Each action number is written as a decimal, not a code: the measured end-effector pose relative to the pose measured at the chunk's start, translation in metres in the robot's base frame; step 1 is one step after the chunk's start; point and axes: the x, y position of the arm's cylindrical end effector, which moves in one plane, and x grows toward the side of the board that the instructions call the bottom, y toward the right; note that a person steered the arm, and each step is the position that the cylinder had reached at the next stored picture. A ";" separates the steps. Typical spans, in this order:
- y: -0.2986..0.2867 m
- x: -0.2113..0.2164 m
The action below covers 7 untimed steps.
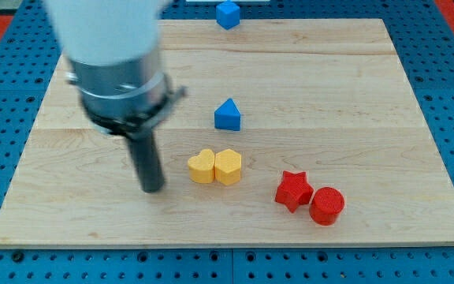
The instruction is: Move the green blocks towards the bottom center
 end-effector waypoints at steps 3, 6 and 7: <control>-0.110 -0.131; -0.038 -0.079; -0.076 -0.127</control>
